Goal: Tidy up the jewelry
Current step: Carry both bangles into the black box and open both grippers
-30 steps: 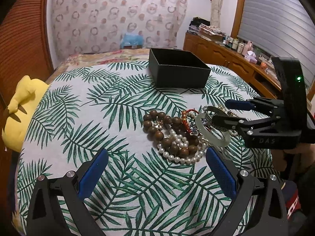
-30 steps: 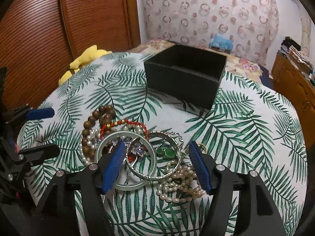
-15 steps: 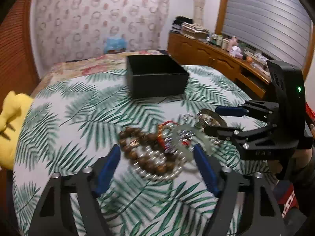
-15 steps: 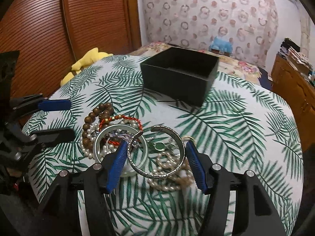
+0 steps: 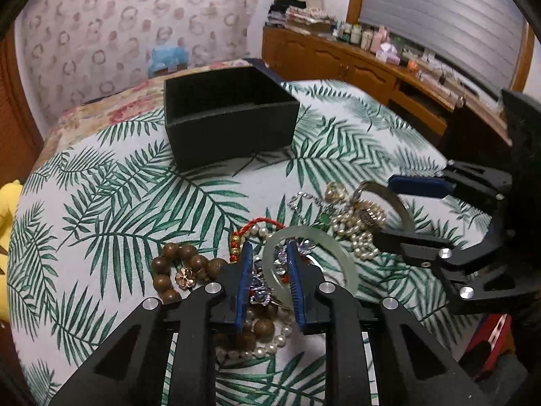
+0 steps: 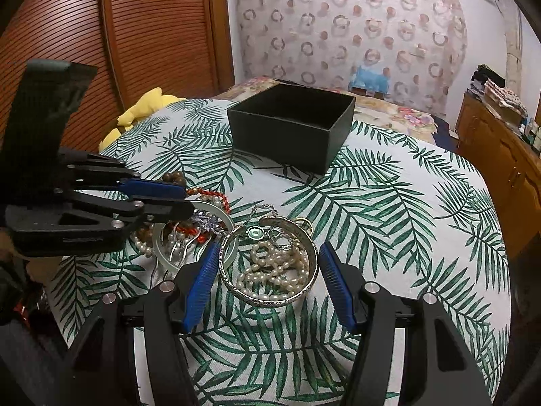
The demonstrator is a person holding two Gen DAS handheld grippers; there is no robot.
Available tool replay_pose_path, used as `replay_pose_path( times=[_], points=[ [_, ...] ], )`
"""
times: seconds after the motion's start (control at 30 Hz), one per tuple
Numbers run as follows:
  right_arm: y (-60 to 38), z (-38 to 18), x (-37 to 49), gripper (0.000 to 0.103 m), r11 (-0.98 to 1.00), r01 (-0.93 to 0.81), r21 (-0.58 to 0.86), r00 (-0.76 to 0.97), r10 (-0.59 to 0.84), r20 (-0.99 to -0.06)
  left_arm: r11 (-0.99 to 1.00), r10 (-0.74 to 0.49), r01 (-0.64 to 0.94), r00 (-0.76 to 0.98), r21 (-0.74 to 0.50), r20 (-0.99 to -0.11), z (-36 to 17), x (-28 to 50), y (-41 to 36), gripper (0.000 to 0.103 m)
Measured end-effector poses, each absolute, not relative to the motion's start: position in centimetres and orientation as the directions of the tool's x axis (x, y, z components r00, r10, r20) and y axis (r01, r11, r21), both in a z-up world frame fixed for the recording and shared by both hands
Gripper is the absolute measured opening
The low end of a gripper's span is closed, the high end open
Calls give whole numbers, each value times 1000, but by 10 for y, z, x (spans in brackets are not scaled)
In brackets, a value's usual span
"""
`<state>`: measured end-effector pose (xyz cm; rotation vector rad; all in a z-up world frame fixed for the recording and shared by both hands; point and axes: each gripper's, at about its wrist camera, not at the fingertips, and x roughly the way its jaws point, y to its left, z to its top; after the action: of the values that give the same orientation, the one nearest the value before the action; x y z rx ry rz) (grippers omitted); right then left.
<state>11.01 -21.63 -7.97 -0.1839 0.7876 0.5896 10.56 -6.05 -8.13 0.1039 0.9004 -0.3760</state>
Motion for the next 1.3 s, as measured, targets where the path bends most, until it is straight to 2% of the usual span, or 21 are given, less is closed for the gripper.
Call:
replay_pose_path(
  times=[0.33,0.37,0.43,0.53,0.9,1.3],
  points=[
    [-211,-81,107,63,818,-572,62,549,438,-712,923,-274,380,543,-59,-794,-81,112,-59,19],
    [-210,-82,107,63,817,-573,62,548,438,-713,920,-286,386,538,-70,-793,-82,112,-58,12],
    [-209,-82,106,63,819,-571,61,550,437,-712,914,-307,394,530,-90,-791,-81,111,-57,7],
    [-210,-83,106,63,820,-569,61,552,436,-711,915,-303,395,548,-78,-780,-79,107,-56,7],
    [-211,-68,117,63,822,-569,36,578,431,-693,933,-329,342,675,-116,-660,-44,98,-36,7],
    [-191,-30,185,63,835,-551,-1,646,425,-634,963,-253,258,762,-80,-596,-20,121,-7,7]
  ],
)
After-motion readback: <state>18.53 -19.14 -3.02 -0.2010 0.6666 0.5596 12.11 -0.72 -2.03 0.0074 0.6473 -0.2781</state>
